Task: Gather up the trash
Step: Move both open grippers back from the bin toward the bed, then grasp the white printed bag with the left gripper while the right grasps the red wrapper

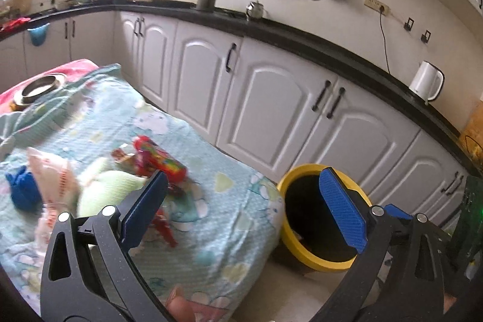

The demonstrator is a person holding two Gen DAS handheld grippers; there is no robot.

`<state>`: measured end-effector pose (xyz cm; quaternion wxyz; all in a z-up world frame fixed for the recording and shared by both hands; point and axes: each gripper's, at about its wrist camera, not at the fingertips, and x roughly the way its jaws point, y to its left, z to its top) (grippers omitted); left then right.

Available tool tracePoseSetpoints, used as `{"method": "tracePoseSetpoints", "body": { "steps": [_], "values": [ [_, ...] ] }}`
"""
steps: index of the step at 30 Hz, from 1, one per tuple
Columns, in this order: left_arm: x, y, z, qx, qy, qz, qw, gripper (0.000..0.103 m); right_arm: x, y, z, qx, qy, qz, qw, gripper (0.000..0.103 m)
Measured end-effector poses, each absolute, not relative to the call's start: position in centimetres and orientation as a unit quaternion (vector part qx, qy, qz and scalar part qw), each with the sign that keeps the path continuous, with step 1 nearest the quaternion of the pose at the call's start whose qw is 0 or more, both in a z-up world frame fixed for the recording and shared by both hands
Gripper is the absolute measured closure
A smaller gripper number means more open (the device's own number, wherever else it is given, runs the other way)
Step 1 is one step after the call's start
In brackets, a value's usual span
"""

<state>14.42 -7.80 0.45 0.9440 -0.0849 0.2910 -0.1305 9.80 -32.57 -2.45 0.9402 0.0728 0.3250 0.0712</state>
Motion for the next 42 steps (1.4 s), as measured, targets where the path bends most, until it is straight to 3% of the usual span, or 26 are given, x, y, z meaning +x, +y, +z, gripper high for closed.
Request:
{"method": "tracePoseSetpoints", "body": {
  "steps": [17, 31, 42],
  "values": [
    [11.8, -0.2, 1.2, -0.107, 0.263, -0.057, 0.957, 0.011, 9.8, -23.1, -0.3, 0.013, 0.291, 0.196, 0.936, 0.034],
    [11.4, 8.7, 0.0, -0.159, 0.285, 0.026, 0.945, 0.011, 13.5, -15.4, -3.1, -0.015, 0.335, 0.257, 0.906, 0.035],
    [12.0, 11.9, -4.3, -0.226, 0.359, 0.012, 0.906, 0.011, 16.6, -13.0, -6.5, -0.01, 0.388, 0.264, 0.883, 0.06]
  ]
}}
